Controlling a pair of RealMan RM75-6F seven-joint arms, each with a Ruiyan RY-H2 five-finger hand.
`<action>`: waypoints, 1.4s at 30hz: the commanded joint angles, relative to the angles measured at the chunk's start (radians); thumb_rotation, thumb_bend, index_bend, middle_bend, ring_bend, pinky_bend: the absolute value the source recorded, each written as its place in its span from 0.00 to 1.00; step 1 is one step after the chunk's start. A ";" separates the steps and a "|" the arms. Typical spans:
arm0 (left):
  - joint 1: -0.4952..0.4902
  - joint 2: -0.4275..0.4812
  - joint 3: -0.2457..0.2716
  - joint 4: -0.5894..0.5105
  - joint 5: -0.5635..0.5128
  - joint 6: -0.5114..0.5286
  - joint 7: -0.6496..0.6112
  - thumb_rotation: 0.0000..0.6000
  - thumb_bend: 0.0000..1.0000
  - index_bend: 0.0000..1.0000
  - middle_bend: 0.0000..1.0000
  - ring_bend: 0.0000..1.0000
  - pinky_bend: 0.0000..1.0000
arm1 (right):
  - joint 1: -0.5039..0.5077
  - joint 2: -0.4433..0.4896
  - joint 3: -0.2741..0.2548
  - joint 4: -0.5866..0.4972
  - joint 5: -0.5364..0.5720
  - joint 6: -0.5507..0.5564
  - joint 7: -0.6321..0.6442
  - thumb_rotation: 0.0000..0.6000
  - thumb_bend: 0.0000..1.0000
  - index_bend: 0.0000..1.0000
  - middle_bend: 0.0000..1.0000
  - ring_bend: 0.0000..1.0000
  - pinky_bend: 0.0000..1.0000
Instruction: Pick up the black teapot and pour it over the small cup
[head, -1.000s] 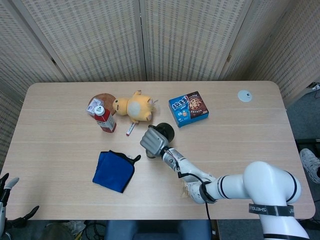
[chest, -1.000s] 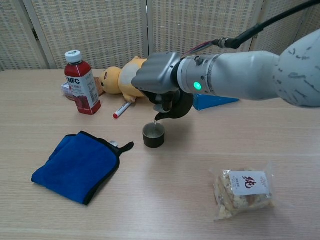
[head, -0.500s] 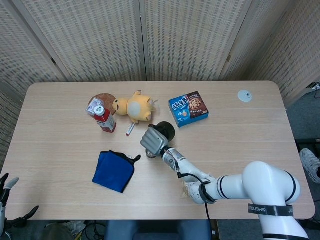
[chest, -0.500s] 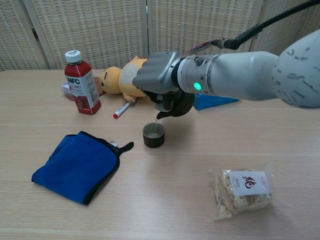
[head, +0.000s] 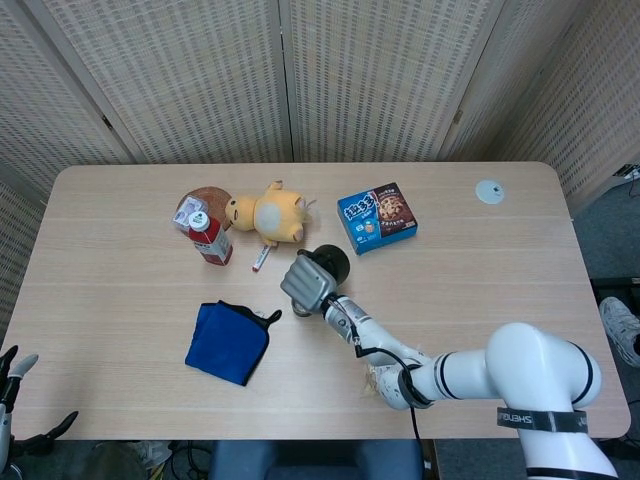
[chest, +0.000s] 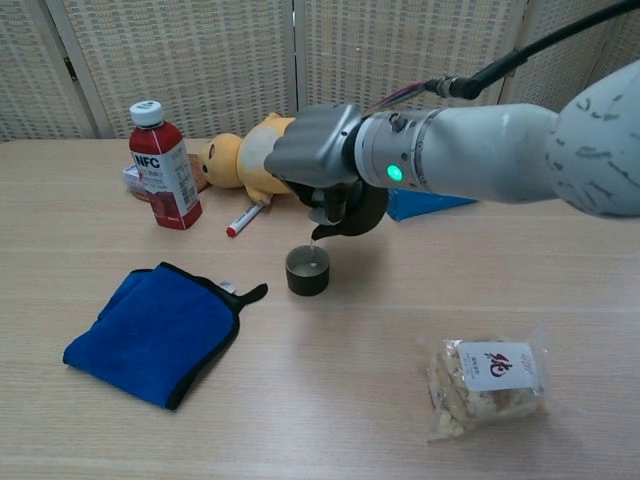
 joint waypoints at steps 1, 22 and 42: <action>-0.001 0.001 0.000 -0.002 0.001 -0.001 0.001 0.60 0.00 0.14 0.00 0.00 0.00 | -0.008 0.005 0.009 -0.006 -0.004 -0.003 0.022 0.90 0.54 0.94 0.95 0.92 0.41; -0.007 0.020 0.003 -0.035 0.019 0.002 0.025 0.61 0.00 0.14 0.00 0.00 0.00 | -0.167 0.120 0.128 -0.066 -0.008 -0.074 0.452 0.90 0.52 0.94 0.95 0.91 0.42; -0.049 0.023 0.008 -0.100 0.054 -0.040 0.097 0.61 0.00 0.14 0.00 0.00 0.00 | -0.453 0.295 0.068 -0.097 -0.246 -0.095 0.838 0.90 0.51 0.94 0.94 0.90 0.42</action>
